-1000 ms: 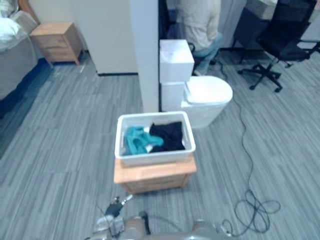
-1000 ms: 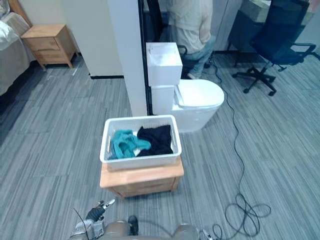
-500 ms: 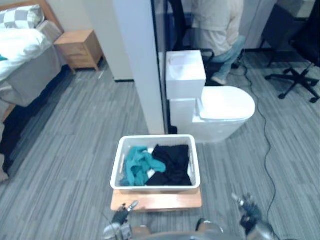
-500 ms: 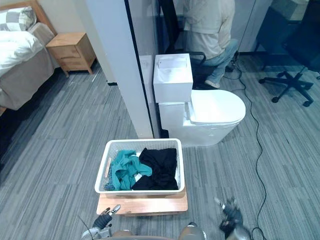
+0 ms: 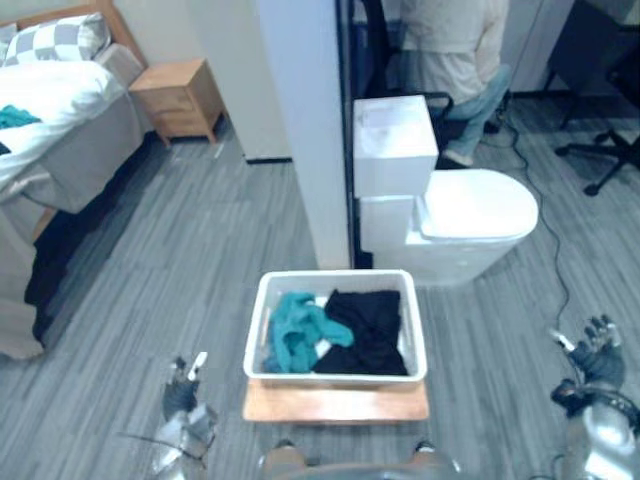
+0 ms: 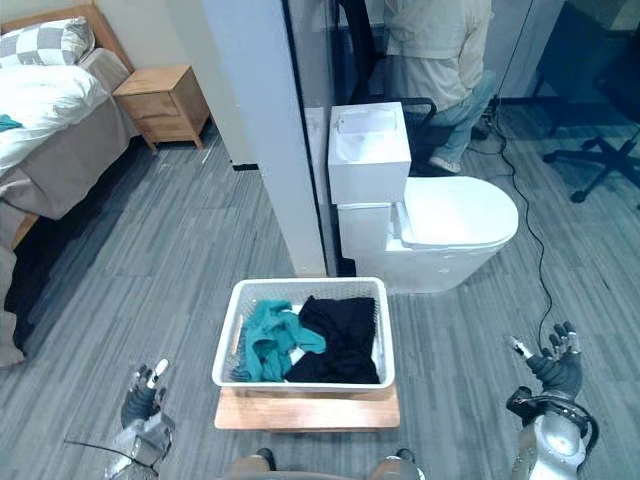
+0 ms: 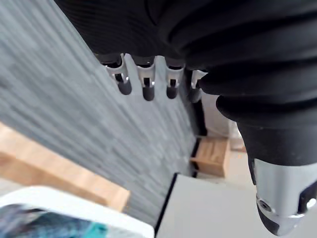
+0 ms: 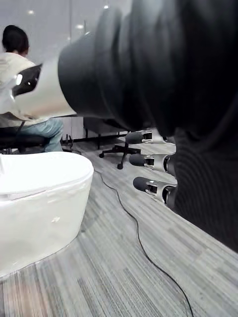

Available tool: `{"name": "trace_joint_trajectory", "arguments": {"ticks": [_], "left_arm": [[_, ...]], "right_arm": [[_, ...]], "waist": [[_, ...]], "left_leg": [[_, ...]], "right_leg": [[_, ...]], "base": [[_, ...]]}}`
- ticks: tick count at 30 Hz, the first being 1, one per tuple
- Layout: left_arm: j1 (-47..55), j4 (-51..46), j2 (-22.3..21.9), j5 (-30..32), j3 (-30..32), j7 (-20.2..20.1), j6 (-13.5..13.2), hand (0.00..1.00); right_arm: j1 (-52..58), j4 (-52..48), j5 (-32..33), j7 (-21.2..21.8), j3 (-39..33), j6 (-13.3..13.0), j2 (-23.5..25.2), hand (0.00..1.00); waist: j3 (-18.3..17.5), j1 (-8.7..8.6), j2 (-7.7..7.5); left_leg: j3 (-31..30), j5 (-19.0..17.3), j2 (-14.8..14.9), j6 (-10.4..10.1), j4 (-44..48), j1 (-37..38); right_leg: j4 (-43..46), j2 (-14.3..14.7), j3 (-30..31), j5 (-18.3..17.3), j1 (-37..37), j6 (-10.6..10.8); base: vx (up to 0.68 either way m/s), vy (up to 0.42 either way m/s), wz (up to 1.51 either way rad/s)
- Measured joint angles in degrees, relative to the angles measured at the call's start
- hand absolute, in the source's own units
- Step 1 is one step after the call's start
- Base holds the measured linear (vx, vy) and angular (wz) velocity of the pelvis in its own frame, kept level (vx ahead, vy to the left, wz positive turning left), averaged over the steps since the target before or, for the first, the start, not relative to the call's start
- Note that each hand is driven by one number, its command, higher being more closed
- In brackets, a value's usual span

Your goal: Pick up the laundry basket with both hands and put the clothes into the washing machine.

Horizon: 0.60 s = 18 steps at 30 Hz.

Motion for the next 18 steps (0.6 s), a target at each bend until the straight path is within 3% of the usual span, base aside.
{"name": "trace_joint_trajectory", "arguments": {"ticks": [1, 4, 10, 18], "left_arm": [[-2.0, -0.1, 1.8, 0.1, 0.0, 0.1, -0.4, 0.0], [-5.7, -0.1, 5.1, 0.5, -0.6, 0.3, -0.4, 0.0], [-17.8, 2.1, 7.2, 2.1, -9.0, 1.5, -0.6, 0.0], [-27.4, 11.3, 7.3, 4.7, -17.0, 2.5, 1.1, 0.0]], "right_arm": [[-1.3, 0.1, -0.4, 0.5, 2.7, 0.5, 0.0, 0.0], [-4.7, 0.6, -0.3, 3.6, 8.2, 0.7, -0.5, 0.0], [-13.9, 5.6, -0.2, 6.1, 16.8, 2.0, -7.6, 0.0], [-24.8, 11.6, -0.2, 7.3, 27.5, 4.0, -9.5, 0.0]], "waist": [[0.6, 0.58, -1.62], [1.6, 1.6, -3.93], [6.0, 1.49, -2.18], [13.0, 1.6, -2.78]], "left_leg": [[1.9, -0.4, -1.4, 0.6, -0.2, -0.1], [5.2, -1.4, -3.7, 2.2, 0.6, -0.7], [4.3, -4.3, -3.4, 3.6, 9.4, -9.8], [2.7, -4.5, -1.1, 3.5, 14.4, -17.0]], "right_leg": [[-1.4, -0.9, 1.8, 1.8, -0.9, 0.6], [-4.2, -2.8, 4.7, 5.0, -2.5, 1.5], [-3.6, -3.7, 5.2, 7.1, -7.8, 1.6], [-1.4, -2.2, 4.6, 8.0, -13.1, 0.4]], "base": [[0.02, 0.185, -0.39], [-0.02, 0.146, -0.53], [-0.09, 0.038, 0.0], [-0.09, -0.019, 0.03]]}}
